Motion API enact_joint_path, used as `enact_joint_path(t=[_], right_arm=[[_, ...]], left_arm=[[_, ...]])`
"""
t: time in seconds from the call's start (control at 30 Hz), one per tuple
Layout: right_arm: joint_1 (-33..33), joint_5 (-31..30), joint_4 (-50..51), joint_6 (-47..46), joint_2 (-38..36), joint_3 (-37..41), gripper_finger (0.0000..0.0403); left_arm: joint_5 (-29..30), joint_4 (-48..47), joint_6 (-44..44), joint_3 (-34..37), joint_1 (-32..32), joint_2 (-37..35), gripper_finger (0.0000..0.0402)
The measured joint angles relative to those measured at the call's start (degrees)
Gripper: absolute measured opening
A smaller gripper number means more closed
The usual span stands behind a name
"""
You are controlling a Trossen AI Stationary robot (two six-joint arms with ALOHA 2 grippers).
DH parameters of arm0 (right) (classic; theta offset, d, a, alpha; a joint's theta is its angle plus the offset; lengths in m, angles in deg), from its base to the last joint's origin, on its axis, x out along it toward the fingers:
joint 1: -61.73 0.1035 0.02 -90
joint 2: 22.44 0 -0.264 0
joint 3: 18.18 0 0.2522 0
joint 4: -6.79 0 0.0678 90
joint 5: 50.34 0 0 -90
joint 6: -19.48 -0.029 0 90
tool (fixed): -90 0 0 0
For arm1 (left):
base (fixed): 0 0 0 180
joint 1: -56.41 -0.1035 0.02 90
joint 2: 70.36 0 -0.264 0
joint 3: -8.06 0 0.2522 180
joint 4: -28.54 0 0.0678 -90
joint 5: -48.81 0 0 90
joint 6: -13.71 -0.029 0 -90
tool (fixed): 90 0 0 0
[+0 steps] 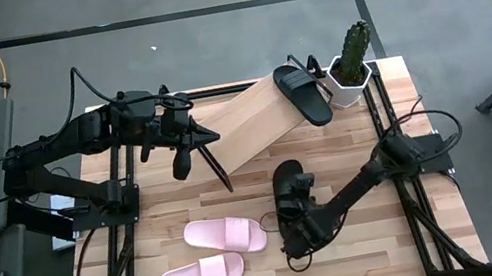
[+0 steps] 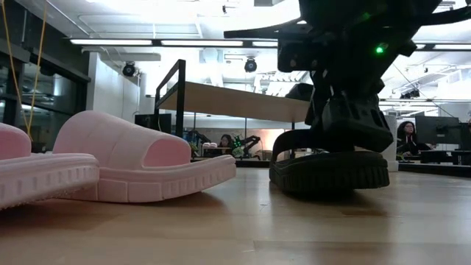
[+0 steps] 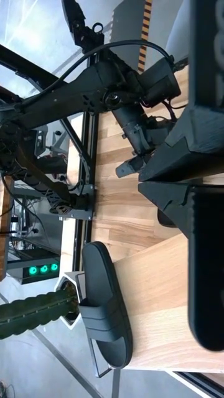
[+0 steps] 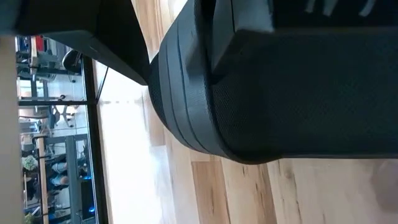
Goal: Pick and place slides into the shelf
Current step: Put the black slide on the shelf
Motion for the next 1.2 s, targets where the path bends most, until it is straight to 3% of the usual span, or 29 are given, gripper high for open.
enact_joint_path(t=[0.3, 0.7, 1.2], right_arm=[[-0.2, 0.6, -0.5, 0.0, 0.0, 0.0, 0.0135], [-0.2, 1.6, -0.9, 0.2, 0.0, 0.0, 0.0009], [-0.2, 1.5, -1.3, -0.3, -0.1, 0.0, 0.0003]], left_arm=[[0.0, 0.0, 0.0, 0.0, 0.0, 0.0, 0.0001], [0.0, 0.1, 0.0, 0.0, 0.0, 0.0, 0.0001], [0.0, 0.0, 0.0, 0.0, 0.0, 0.0, 0.0001]])
